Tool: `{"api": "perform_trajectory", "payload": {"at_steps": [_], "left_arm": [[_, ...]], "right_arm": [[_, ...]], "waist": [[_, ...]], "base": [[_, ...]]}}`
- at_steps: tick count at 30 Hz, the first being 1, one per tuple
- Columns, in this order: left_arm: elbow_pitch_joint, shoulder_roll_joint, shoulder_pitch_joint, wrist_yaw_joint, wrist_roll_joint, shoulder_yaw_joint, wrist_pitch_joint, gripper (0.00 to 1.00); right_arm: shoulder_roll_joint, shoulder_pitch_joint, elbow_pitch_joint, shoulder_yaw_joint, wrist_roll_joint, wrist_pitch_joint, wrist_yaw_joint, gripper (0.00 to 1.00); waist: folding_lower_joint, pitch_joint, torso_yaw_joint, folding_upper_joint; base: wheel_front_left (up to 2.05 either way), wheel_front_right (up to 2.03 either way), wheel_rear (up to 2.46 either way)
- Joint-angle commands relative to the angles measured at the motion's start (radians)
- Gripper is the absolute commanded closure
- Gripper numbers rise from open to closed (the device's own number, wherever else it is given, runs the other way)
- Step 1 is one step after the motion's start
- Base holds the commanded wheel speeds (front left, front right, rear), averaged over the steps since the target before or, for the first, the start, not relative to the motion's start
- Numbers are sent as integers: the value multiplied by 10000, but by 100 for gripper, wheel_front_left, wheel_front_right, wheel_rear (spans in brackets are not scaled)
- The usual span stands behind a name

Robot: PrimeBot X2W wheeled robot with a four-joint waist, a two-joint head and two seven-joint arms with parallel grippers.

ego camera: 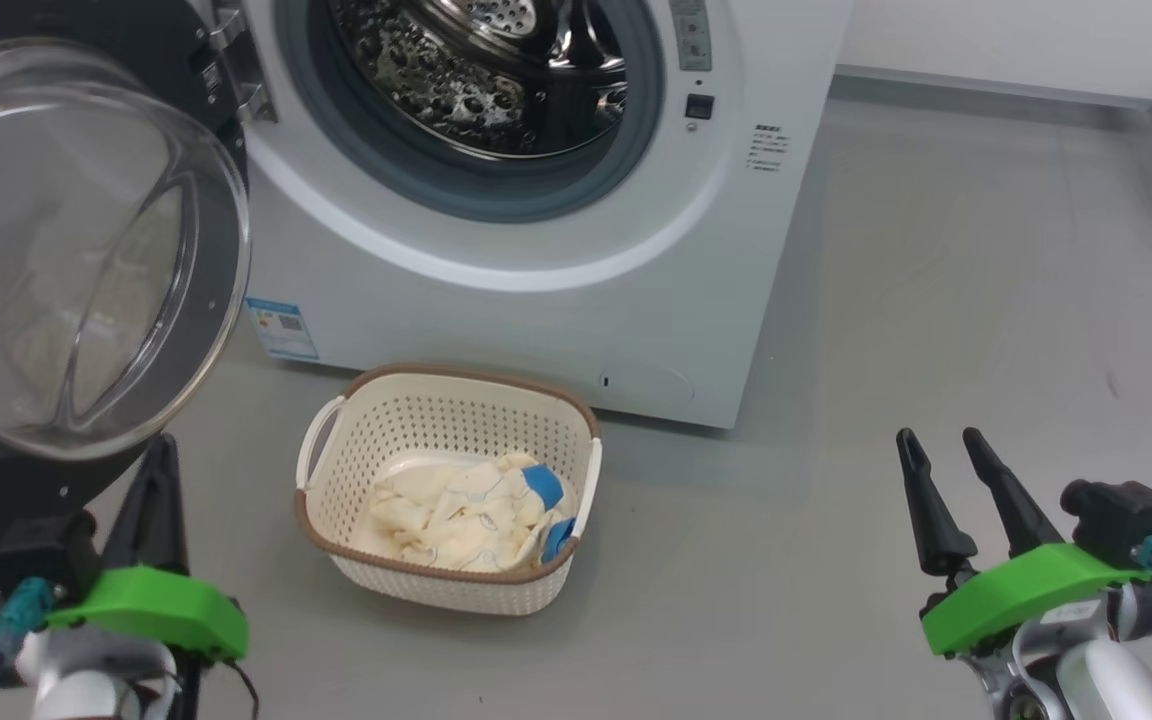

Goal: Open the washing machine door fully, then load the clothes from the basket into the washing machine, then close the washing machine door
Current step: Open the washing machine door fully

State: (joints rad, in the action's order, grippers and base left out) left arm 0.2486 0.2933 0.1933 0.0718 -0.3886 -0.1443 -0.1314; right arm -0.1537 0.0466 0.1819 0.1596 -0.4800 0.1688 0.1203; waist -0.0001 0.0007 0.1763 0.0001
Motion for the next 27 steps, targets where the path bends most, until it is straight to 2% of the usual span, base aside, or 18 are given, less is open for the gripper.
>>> {"api": "perform_trajectory", "payload": {"at_steps": [1, 10, 15, 22, 23, 24, 25, 27], "left_arm": [[-544, 159, 250, 99, 27, 287, 16, 100], [-1835, -492, -1034, 172, 87, -504, -142, 100], [-1922, -838, -1445, 242, 4, -691, -489, 100], [-1812, -987, -1674, 73, 25, -987, -818, 100], [-1768, -1006, -1692, 17, -15, -1014, -845, 82], [-1717, -1010, -1696, -7, -14, -1032, -876, 29], [-1659, -1010, -1692, -11, 5, -1046, -905, 0], [-1558, -1030, -1665, -46, 4, -1081, -948, 0]], "right_arm": [[-47, 239, -354, 93, -55, 135, 104, 0], [281, -141, -578, -96, -15, 231, 104, 0], [440, -194, -879, -173, -19, 138, 104, 0], [487, -320, -1166, -317, 160, -4, 104, 0], [500, -336, -1169, -343, 172, -2, 104, 0], [517, -347, -1164, -368, 184, 5, 104, 0], [536, -353, -1153, -382, 197, 16, 104, 0], [569, -355, -1114, -387, 235, 28, 104, 0]], "waist": [[1, -369, -418, -1], [1, -808, -1009, -1], [1, -890, -1220, -1], [1, -902, -1334, -1], [1, -897, -1333, -1], [1, -891, -1328, -1], [1, -885, -1323, -1], [1, -868, -1307, -1]], "base": [[0, 0, 0], [0, 0, 0], [0, 0, 0], [0, 0, 0], [0, 0, 0], [0, 0, 0], [0, 0, 0], [0, 0, 0]]}}
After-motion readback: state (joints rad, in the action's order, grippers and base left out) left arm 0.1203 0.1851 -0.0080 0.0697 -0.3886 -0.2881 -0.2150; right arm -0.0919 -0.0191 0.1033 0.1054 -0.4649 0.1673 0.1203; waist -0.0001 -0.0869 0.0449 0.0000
